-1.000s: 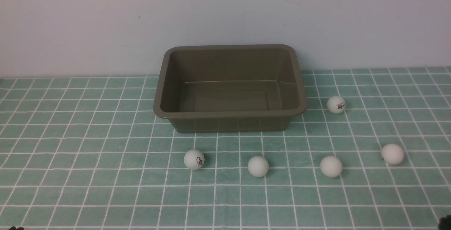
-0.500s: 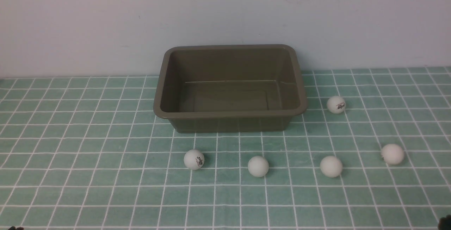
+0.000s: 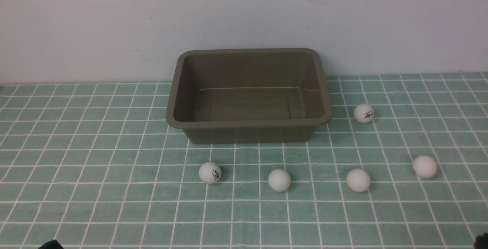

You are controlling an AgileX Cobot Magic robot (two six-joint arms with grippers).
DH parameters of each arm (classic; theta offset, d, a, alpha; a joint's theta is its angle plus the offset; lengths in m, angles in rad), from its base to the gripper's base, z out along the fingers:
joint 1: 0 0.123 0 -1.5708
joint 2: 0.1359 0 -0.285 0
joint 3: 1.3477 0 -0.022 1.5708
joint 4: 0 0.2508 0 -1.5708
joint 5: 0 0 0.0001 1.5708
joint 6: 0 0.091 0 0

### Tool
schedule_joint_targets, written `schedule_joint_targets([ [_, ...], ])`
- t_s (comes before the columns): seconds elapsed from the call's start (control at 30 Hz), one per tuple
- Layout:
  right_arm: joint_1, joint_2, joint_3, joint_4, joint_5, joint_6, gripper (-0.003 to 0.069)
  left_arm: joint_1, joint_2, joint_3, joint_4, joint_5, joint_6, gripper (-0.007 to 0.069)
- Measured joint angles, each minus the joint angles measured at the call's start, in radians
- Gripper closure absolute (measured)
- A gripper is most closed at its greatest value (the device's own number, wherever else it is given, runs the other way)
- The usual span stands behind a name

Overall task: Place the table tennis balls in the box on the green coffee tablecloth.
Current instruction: 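Reach for and grasp a ping pong ball on the table beside the basket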

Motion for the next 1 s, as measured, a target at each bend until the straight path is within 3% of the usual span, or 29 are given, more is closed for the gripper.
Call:
schedule_joint_targets([
  [0.17,0.0,0.0,0.0,0.0,0.0,0.0,0.0673,0.0,0.0,0.0,-0.163,-0.043,0.0,0.0629],
  [0.37,0.0,0.0,0.0,0.0,0.0,0.0,0.0673,0.0,0.0,0.0,-0.264,-0.096,0.0,0.0629],
  [0.6,0.0,0.0,0.0,0.0,0.0,0.0,0.0673,0.0,0.0,-0.035,-0.535,-0.379,0.012,0.0629],
  [0.77,0.0,0.0,0.0,0.0,0.0,0.0,0.0673,0.0,0.0,-0.223,-0.439,-0.377,0.263,0.0629],
  [0.93,0.0,0.0,0.0,0.0,0.0,0.0,0.0673,0.0,0.032,-0.416,-0.3,-0.17,0.519,0.0629],
  [1.0,0.0,0.0,0.0,0.0,0.0,0.0,0.0673,0.0,0.067,-0.46,-0.28,-0.077,0.572,0.0629],
])
